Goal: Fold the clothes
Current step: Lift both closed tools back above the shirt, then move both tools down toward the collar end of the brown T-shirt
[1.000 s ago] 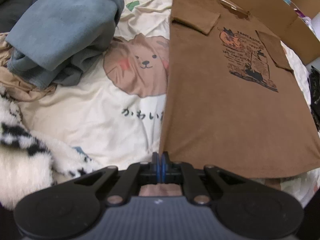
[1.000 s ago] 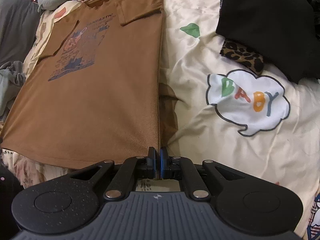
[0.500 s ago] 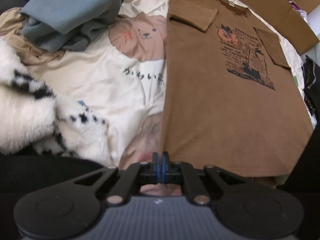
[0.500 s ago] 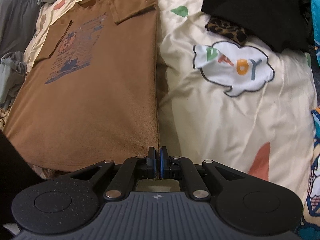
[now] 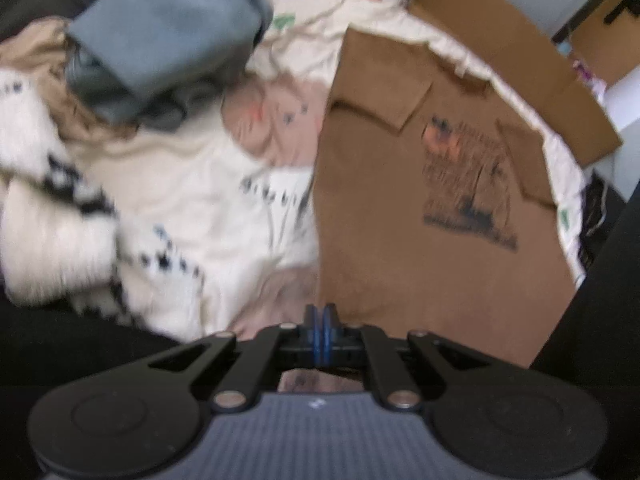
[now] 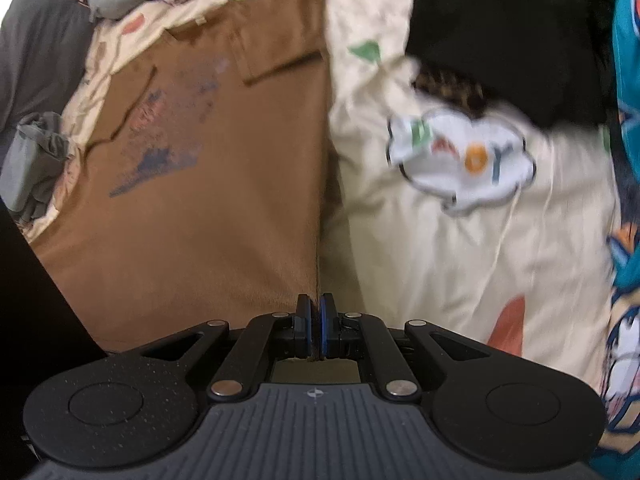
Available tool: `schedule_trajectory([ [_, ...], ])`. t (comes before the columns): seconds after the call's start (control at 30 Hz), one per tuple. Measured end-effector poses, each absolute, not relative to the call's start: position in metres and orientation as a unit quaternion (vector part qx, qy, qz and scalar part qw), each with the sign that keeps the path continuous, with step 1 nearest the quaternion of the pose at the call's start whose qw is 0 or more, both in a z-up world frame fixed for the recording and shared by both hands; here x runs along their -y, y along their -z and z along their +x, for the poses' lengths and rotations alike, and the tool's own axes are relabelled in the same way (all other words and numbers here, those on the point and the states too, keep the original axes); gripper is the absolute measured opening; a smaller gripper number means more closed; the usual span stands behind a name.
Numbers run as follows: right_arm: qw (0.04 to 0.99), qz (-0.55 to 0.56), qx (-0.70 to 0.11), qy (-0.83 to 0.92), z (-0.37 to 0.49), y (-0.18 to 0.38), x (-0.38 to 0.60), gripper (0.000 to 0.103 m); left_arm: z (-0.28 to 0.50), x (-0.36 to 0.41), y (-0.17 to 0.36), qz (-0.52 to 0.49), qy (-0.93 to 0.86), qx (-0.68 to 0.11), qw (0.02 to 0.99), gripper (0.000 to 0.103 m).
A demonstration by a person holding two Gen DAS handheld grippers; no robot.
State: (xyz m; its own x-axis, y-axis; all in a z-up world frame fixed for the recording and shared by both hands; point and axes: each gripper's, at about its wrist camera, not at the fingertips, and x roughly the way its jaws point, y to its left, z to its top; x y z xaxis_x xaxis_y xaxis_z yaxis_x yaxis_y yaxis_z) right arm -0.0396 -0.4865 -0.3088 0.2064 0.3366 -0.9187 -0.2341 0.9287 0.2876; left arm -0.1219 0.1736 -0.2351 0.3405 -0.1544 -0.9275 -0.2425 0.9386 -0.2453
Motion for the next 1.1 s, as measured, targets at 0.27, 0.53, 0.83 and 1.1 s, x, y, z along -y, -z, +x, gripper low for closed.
schedule_trajectory([
  [0.27,0.81,0.032,-0.552,-0.197,-0.007,0.255,0.483,0.002,-0.1,-0.184,0.189,-0.189,-0.023,-0.519,0.833,0.002],
  [0.53,0.833,0.018,-0.513,-0.207,0.02,0.217,0.472,0.002,-0.078,-0.184,0.163,-0.201,-0.015,-0.474,0.857,0.002],
  [0.83,0.849,0.027,-0.474,-0.231,0.054,0.172,0.465,0.002,-0.051,-0.176,0.122,-0.184,-0.021,-0.438,0.88,0.001],
  [1.1,0.859,0.029,-0.445,-0.251,0.09,0.156,0.461,0.002,-0.021,-0.175,0.1,-0.177,-0.037,-0.428,0.885,0.001],
])
